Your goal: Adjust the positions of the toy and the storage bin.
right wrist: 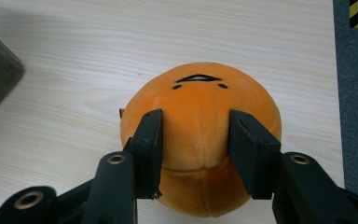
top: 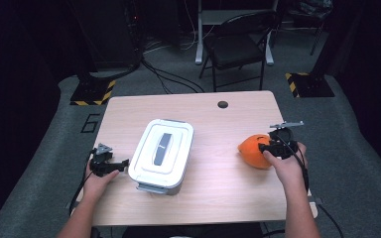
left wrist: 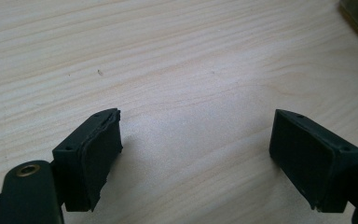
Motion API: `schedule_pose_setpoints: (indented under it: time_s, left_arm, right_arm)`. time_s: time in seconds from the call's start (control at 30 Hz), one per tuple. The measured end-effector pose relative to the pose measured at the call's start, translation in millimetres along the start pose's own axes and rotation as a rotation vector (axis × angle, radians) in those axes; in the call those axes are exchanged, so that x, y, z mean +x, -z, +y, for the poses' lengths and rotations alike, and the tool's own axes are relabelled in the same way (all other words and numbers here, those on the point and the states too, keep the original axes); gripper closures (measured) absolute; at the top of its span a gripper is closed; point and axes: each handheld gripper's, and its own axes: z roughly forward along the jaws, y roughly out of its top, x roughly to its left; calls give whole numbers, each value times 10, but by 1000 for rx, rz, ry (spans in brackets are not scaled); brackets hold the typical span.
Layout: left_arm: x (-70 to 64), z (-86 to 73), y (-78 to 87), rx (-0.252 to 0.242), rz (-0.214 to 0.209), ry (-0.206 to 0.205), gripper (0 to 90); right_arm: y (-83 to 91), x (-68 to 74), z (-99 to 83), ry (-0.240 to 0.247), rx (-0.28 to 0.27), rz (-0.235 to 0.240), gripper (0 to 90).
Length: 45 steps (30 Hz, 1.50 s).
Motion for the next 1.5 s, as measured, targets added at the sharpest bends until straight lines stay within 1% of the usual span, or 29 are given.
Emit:
schedule_pose_setpoints:
  time_s: [0.1,0.2,0.27,0.3,0.4,0.47,0.5,0.63,0.73,0.87,0.93,1.0,1.07,1.17,1.23,1.27,1.33,1.4,1.47,1.5]
  left_arm:
    - [-1,-1,1,-1,2,3,167]
    - [-1,-3,3,-4,5,7,175]
    - [-1,-3,4,-6,7,9,182]
    - [0,-4,5,-7,8,9,184]
    - [1,-4,5,-7,8,8,188]
    - [1,-4,5,-7,8,8,188]
    - [1,-4,6,-6,8,8,187]
    - [2,-4,5,-6,8,8,187]
    - [3,-4,6,-6,7,7,187]
    - [5,-4,8,-6,8,7,191]
    - [13,-7,15,-11,9,6,209]
    - [21,-6,28,-8,8,10,254]
    - [24,-6,35,-7,9,12,274]
    - [21,-3,51,-3,7,17,312]
    - [19,-3,66,-1,5,30,335]
    - [20,0,77,7,0,34,347]
    - [21,11,99,23,-11,49,373]
    - [16,20,122,29,-16,62,385]
    - [10,35,147,28,-14,67,399]
    - [8,47,164,35,-11,70,402]
  right_arm:
    - [34,-5,5,1,-9,-9,557]
    - [69,-6,21,1,-18,-3,553]
    - [86,-5,41,3,-19,-11,550]
    - [91,-10,51,10,-22,-14,550]
    - [80,-16,64,19,-2,-2,560]
    - [60,0,51,25,21,9,564]
    - [45,9,43,32,28,9,566]
    - [-31,33,14,35,64,20,581]
    - [-77,32,-3,32,67,8,580]
    - [-80,3,-2,26,55,3,573]
    - [-79,-6,-4,26,53,-1,572]
    - [-77,-9,-4,22,52,3,568]
    - [-71,-14,0,23,46,-2,566]
    - [-56,-24,2,14,49,13,564]
    - [-36,-25,4,7,46,11,564]
    - [-27,-25,11,7,45,17,563]
    - [-11,-20,28,10,40,13,563]
    - [5,-16,43,13,29,15,563]
    - [24,-23,54,-2,23,24,563]
    - [29,-32,64,-1,24,29,565]
